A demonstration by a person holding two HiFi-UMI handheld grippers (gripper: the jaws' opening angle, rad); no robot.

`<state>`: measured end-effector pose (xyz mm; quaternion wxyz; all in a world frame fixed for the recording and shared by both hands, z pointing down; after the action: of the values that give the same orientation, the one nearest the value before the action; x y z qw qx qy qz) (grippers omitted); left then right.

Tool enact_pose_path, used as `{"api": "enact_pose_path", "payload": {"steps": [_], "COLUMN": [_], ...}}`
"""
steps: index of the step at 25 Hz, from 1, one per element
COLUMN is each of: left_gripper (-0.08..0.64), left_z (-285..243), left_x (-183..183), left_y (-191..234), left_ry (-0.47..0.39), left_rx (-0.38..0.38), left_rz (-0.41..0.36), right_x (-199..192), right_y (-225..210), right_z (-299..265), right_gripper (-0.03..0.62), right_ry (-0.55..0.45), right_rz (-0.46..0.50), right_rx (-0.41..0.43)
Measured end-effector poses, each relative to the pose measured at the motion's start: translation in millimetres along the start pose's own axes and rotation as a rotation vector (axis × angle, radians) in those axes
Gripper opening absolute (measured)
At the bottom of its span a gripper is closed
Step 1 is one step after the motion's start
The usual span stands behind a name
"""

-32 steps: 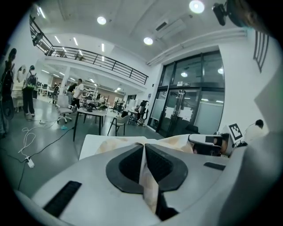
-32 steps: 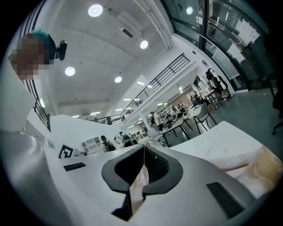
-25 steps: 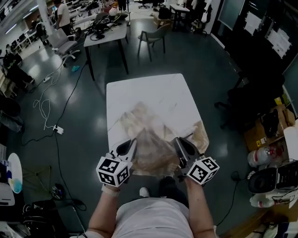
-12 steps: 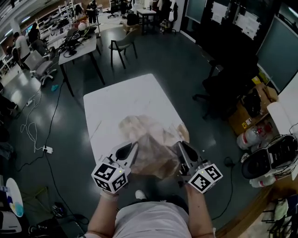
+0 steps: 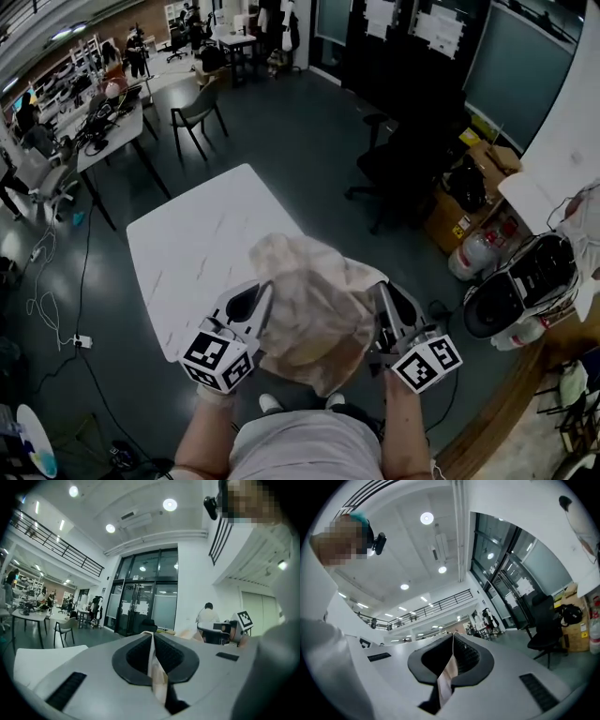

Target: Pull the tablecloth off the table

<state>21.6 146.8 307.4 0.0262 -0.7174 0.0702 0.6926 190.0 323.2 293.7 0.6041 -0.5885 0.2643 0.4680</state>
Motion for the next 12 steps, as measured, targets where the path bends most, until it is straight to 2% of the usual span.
{"api": "enact_pose_path", "payload": {"steps": [6, 12], "left_gripper": [0.017, 0.017], "left_z": [-22, -43], "left_x": [10, 10], "left_y": [-21, -37], "left_ry": [-0.004, -0.016], "left_rx": [-0.046, -0.089], "left_rz": [-0.016, 0.006], "right_x": [40, 64], "right_y": [-16, -30], "right_z": [45, 86], "right_gripper": [0.028, 0.028], "right_ry": [-0.063, -0.096], "right_rz": [0.118, 0.219], "right_rx": [-0.118, -0.232]}}
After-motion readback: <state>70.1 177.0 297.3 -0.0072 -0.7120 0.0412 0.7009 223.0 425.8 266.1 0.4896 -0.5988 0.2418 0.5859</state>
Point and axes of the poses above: the fingertips, and each gripper's own axes: z backward along the fingers, y to its left, x out of its top, the point moved 4 cm from there along z, backward along the fingers, and after that the axes turned 6 degrees about -z, right-handed, at the moved point
